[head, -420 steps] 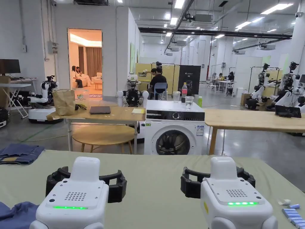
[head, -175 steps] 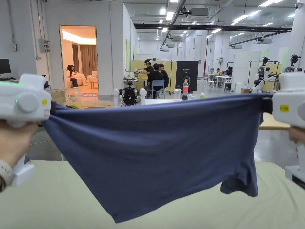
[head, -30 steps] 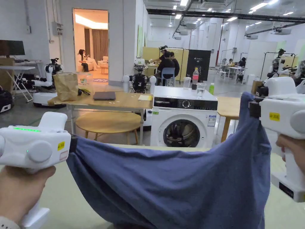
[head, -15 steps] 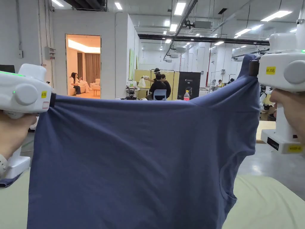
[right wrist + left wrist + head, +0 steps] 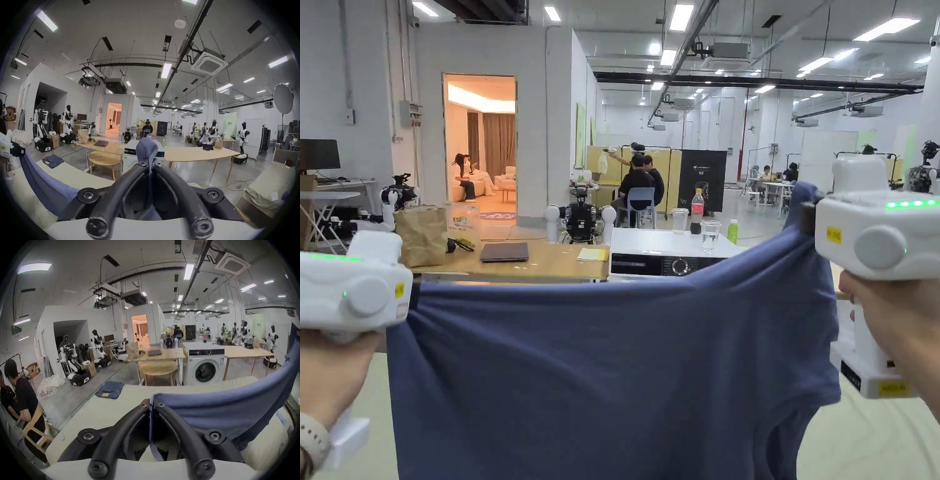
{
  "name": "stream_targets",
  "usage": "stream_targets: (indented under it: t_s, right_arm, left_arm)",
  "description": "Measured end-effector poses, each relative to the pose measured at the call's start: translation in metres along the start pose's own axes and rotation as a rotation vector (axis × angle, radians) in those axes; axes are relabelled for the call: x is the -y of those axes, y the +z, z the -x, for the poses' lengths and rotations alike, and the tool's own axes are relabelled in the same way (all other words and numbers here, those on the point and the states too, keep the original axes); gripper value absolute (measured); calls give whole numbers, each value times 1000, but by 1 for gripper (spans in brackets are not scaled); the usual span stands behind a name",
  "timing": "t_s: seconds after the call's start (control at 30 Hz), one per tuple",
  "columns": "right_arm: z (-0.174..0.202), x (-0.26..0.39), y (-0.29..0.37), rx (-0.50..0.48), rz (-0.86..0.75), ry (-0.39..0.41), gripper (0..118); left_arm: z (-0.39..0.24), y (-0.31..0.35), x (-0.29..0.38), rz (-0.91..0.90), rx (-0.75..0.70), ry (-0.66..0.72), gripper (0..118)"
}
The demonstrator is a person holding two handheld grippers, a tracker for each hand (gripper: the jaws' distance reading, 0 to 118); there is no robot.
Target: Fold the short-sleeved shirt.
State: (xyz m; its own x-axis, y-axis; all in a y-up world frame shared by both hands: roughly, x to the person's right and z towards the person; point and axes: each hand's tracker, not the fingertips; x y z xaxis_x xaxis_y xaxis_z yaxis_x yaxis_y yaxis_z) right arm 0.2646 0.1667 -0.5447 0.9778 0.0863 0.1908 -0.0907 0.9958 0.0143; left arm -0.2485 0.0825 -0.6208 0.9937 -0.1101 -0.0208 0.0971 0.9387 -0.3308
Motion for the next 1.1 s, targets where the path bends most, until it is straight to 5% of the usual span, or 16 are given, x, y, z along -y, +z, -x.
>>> stream_targets:
  t_s: [0.27, 0.53, 0.7, 0.9, 1.03, 1.07, 1.1]
  right_arm:
    - [-12, 26, 38, -5, 39, 16, 0]
    - [-33, 88, 170, -29, 95, 1, 0]
    - [-44, 180, 261, -67, 265, -34, 0]
    - [-36, 323, 331, -99, 611, 32, 0]
    - [-32, 383, 350, -77, 828, 27, 0]
    - [-32, 389, 351, -64, 849, 33, 0]
    - [-32, 393, 351, -58, 864, 33, 3]
  left_arm:
    - [-6, 23, 25, 30, 53, -9, 0]
    - [-2, 115, 103, 40, 160, 8, 0]
    - [0, 182, 215, 106, 175, 17, 0]
    - [1, 222, 369, 375, 188, 79, 0]
    - [2, 225, 410, 475, 188, 92, 0]
    - [1, 227, 411, 478, 186, 84, 6]
    - [0, 229, 411, 474, 179, 75, 29]
